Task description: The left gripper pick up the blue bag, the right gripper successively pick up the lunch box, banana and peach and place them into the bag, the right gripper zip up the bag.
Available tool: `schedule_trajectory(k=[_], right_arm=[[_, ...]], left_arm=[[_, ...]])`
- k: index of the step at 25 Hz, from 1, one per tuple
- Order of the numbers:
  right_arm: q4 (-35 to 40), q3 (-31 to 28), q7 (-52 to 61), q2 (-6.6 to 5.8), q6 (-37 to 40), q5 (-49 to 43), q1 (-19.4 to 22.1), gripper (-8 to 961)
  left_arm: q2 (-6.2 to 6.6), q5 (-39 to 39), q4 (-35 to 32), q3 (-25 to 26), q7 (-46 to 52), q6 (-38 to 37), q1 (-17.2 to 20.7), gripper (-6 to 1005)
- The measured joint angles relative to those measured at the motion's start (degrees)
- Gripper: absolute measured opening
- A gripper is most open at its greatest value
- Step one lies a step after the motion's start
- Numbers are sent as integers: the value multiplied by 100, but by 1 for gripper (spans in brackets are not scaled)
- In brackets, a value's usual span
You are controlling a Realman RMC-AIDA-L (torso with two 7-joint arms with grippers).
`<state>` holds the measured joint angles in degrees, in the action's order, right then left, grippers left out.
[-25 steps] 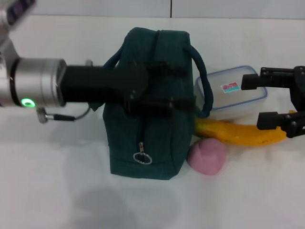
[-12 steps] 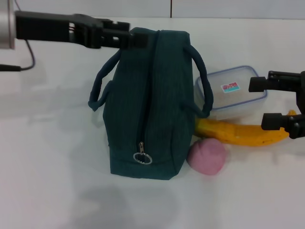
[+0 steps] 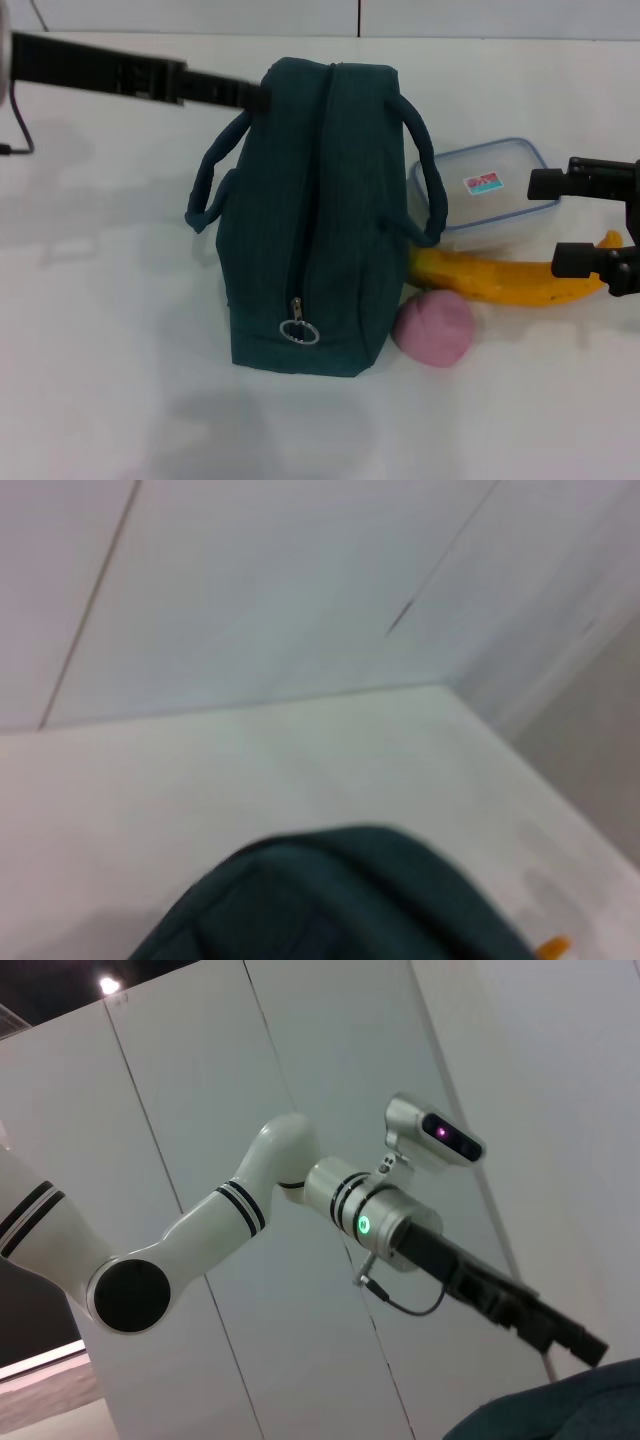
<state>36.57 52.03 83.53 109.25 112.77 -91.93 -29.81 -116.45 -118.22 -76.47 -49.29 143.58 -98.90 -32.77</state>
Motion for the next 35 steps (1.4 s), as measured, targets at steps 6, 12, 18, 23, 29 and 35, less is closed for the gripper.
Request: schedule_trajectory(k=[6, 12, 18, 23, 29, 35], right_arm=[[-4, 0, -3, 1, -63, 0, 2, 871], [-12, 0, -4, 3, -85, 0, 2, 872], [-11, 0, -4, 7, -97, 0, 7, 872], [-11, 0, -4, 9, -101, 18, 42, 872], [-10, -1, -3, 17, -146, 18, 70, 872], [-20, -8, -3, 34, -154, 21, 113, 871]], left_arm=[[-89, -350, 61, -331, 76, 22, -81, 790], [-118, -696, 205, -356, 112, 55, -278, 779], [-71, -810, 325, -363, 171, 105, -383, 768], [-45, -874, 327, -381, 93, 109, -451, 759], [-45, -878, 332, -360, 212, 108, -467, 660], [-45, -889, 335, -384, 357, 111, -467, 460]])
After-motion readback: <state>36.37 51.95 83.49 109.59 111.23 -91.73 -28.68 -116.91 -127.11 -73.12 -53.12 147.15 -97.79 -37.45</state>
